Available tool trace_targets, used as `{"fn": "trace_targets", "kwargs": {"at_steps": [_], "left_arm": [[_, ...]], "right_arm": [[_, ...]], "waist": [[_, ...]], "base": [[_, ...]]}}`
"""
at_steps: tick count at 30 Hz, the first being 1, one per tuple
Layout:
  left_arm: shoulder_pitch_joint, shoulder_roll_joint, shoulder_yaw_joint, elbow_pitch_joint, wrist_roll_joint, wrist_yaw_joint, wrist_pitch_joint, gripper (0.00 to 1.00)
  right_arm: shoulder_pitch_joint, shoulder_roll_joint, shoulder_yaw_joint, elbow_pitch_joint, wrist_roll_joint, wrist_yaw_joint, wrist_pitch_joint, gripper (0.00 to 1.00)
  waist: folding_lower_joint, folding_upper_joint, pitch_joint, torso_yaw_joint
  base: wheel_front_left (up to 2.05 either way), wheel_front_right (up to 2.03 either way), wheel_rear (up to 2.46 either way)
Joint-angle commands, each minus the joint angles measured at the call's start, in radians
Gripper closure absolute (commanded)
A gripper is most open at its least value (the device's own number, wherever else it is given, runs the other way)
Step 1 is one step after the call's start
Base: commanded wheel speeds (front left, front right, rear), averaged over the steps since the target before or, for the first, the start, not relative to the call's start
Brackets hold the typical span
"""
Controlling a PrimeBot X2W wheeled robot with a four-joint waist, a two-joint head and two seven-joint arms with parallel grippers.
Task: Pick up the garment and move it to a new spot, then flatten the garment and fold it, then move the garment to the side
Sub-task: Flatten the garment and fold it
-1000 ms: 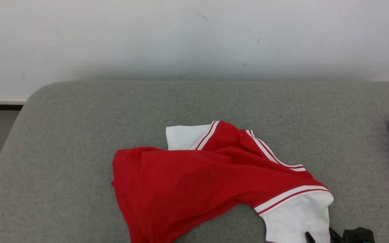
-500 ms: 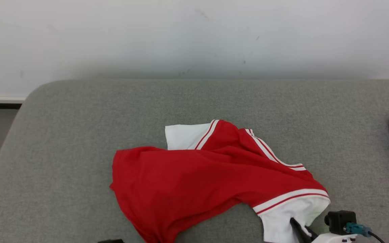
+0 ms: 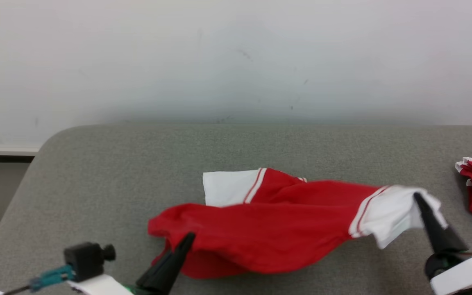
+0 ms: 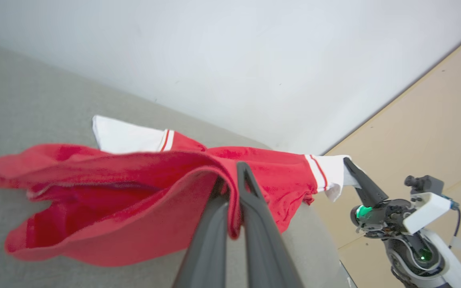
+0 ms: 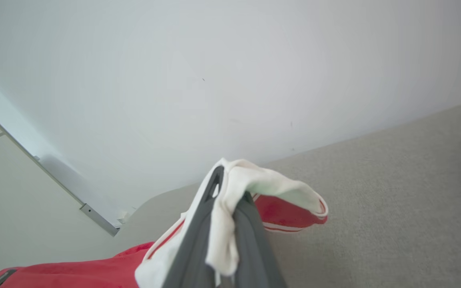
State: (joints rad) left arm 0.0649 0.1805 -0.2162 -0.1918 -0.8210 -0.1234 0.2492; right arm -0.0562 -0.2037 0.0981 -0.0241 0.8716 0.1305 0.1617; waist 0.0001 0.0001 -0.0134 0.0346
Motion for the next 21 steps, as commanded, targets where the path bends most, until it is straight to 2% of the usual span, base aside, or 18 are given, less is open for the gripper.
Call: {"fn": "trace_targets", "kwargs": {"at_steps": [1,6,11,16,19,21], "left_arm": [[0.011,0.012,0.018,-0.109,-0.058,0.01,0.038,1.0],[-0.044,0.041,0.067,-0.372,-0.147,0.064,0.137,1.0],[-0.167,0.061,0.116,-0.522,-0.236,0.139,0.227,1.0],[-0.347,0.107,0.165,-0.497,-0.275,0.21,0.321,1.0],[-0.462,0.138,0.173,-0.414,-0.268,0.232,0.363,1.0],[-0.544,0.159,0.164,-0.336,-0.242,0.23,0.378,1.0]], "right_arm": [[0.015,-0.013,-0.043,-0.087,0.032,0.0,0.017,1.0],[0.005,0.004,-0.175,-0.314,0.1,0.0,0.079,1.0],[-0.068,0.036,-0.322,-0.487,0.139,0.0,0.174,1.0],[-0.242,0.042,-0.422,-0.522,0.11,0.0,0.329,1.0],[-0.377,0.063,-0.434,-0.469,0.062,0.0,0.432,1.0],[-0.477,0.074,-0.433,-0.419,0.007,0.0,0.484,1.0]], "waist": [[-0.0001,-0.0001,-0.011,-0.01],[-0.0001,-0.0001,-0.02,-0.023],[-0.0001,-0.0001,-0.012,-0.035],[-0.0001,-0.0001,0.034,-0.046],[-0.0001,-0.0001,0.098,-0.046],[-0.0001,-0.0001,0.151,-0.043]], "base": [[0.0,0.0,0.0],[0.0,0.0,0.0],[0.0,0.0,0.0],[0.0,0.0,0.0],[0.0,0.0,0.0],[0.0,0.0,0.0]]}}
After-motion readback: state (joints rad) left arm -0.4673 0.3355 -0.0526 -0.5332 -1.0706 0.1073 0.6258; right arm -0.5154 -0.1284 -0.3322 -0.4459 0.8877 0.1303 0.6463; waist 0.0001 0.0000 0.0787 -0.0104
